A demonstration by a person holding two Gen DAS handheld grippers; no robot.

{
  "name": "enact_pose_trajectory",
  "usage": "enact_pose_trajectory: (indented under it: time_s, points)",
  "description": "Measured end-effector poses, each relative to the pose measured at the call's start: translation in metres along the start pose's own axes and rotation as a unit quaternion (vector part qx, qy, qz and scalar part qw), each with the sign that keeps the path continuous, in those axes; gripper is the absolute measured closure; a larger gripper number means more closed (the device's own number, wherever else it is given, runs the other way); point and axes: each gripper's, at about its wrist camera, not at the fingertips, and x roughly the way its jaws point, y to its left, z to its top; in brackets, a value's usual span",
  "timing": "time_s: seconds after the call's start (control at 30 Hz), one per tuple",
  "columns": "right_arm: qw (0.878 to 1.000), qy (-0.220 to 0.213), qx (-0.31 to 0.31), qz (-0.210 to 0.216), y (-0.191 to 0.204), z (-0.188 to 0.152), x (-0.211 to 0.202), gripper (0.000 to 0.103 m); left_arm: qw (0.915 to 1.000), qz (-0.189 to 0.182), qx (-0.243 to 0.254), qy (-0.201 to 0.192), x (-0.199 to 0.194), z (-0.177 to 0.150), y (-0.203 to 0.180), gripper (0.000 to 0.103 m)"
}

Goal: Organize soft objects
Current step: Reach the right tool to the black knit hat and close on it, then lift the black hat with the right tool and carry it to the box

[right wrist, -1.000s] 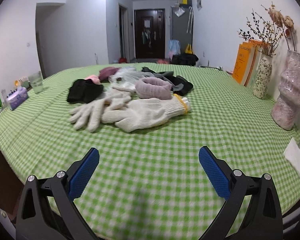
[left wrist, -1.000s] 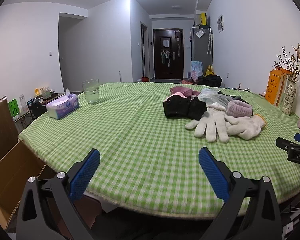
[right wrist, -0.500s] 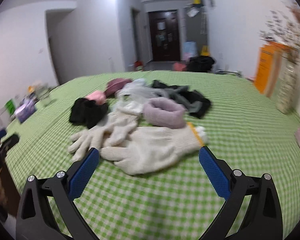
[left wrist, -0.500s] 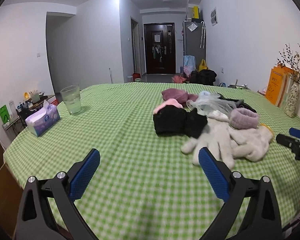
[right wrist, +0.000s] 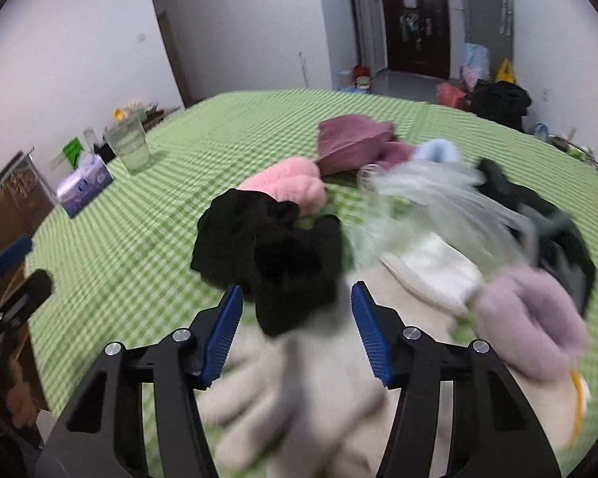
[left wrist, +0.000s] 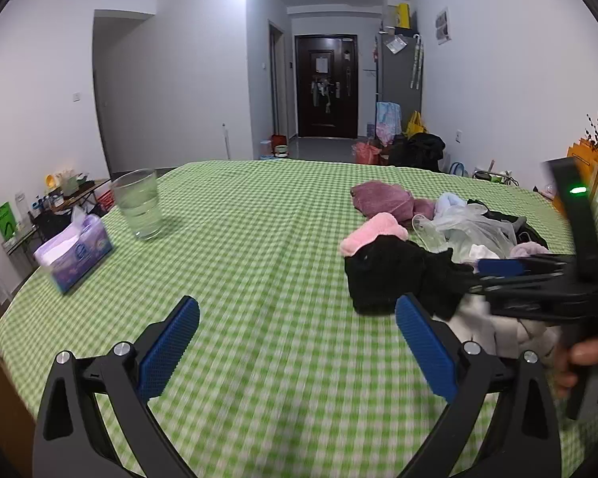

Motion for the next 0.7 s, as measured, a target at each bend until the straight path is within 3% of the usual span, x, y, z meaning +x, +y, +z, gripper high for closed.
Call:
enact_pose_trajectory:
  time_s: [0.07,0.13,0.37,0.53,0.6,0.7]
  points:
    - [0.999,0.019,0.016,0.023,-0.006,0.002,0.015,0.067,0.9998,-0.018,0.002,0.011,0.016,0.007,-0.003,0.007]
    - [0.998,0.004,0.027,0.056,-0.014,0.000,0.003,0.084,0.9988,-0.041,-0.003,0.027,0.035,0.015,-0.012,0.007]
    - [0.996,-0.088,0.033,-0.013,-0.054,-0.011,-0.084,0.086,0.9917,-0.076,0.008,0.104,0.114,0.036,-0.060,0.007]
    - [0.993,-0.098,0.057,-0.034,-0.080,-0.031,-0.114,0.085,0.9859,-0.058,0.037,0.153,0.160,0.034,-0.092,0.008]
    - [0.993,-0.089,0.066,-0.032,-0.087,-0.043,-0.118,0.085,0.9850,-0.052,0.033,0.161,0.166,0.031,-0.093,0.018]
    - [0.993,-0.080,0.081,-0.028,-0.091,-0.055,-0.117,0.085,0.9825,-0.085,0.003,0.165,0.159,0.029,-0.088,0.053]
